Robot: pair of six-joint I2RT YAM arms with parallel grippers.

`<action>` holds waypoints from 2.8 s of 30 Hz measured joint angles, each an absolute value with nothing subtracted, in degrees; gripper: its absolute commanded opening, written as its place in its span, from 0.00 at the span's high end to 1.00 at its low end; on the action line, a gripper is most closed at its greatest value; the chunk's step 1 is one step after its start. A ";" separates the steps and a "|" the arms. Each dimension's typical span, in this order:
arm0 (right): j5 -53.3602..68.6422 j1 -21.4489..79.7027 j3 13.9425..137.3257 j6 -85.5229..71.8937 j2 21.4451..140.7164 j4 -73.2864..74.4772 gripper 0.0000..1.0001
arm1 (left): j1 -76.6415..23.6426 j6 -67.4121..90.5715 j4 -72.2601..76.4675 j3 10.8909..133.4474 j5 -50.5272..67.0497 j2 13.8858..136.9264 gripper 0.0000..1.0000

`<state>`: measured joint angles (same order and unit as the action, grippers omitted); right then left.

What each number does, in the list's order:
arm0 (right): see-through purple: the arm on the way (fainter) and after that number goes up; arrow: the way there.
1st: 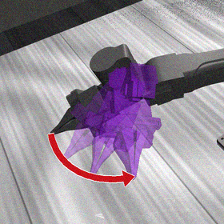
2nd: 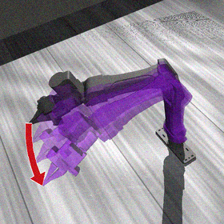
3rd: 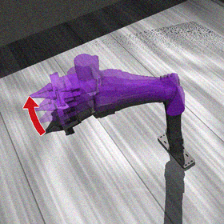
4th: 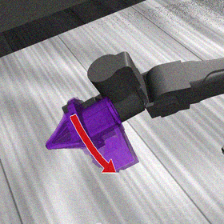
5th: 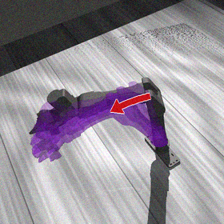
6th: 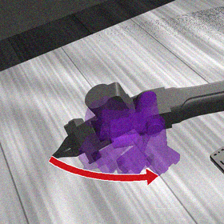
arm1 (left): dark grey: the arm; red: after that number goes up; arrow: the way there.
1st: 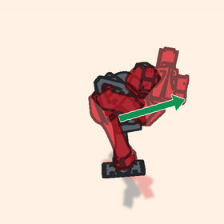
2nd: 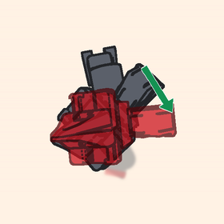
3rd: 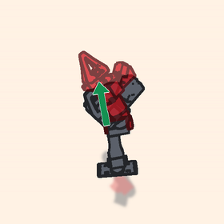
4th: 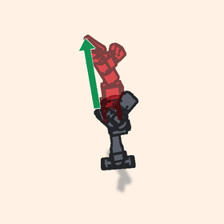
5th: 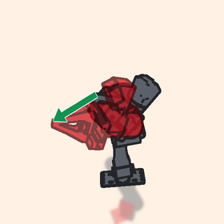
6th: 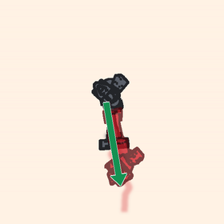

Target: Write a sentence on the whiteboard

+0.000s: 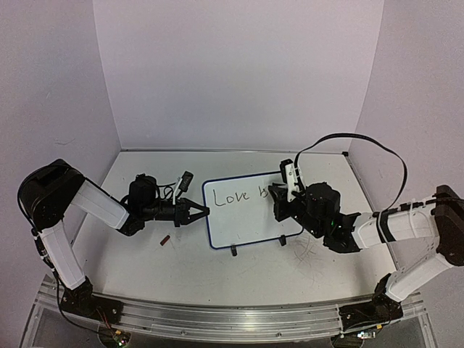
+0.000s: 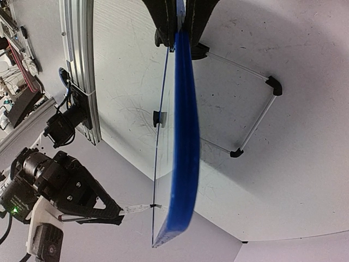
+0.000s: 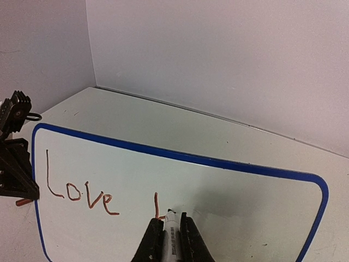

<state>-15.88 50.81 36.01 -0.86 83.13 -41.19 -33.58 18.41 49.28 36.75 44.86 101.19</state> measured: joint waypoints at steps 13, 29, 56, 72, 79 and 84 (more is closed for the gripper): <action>-18.17 50.92 35.83 -0.93 82.98 -41.17 1.00 | -33.61 18.37 48.90 36.75 44.82 100.88 1.00; -17.41 50.92 34.15 -2.55 82.39 -41.08 1.00 | -33.61 18.09 48.90 36.75 44.82 100.88 1.00; -15.35 51.79 35.09 -3.18 83.31 -41.52 1.00 | -33.58 17.85 47.42 36.75 44.38 100.12 1.00; -16.23 50.92 35.31 4.38 77.17 -38.33 1.00 | -33.58 17.78 47.33 36.77 44.18 100.12 1.00; -11.94 51.03 35.81 6.87 77.89 -37.10 1.00 | -33.58 17.78 47.29 36.77 44.18 100.12 1.00; -12.60 51.03 33.80 7.51 77.89 -38.24 1.00 | -33.61 17.78 46.39 36.77 43.83 99.72 1.00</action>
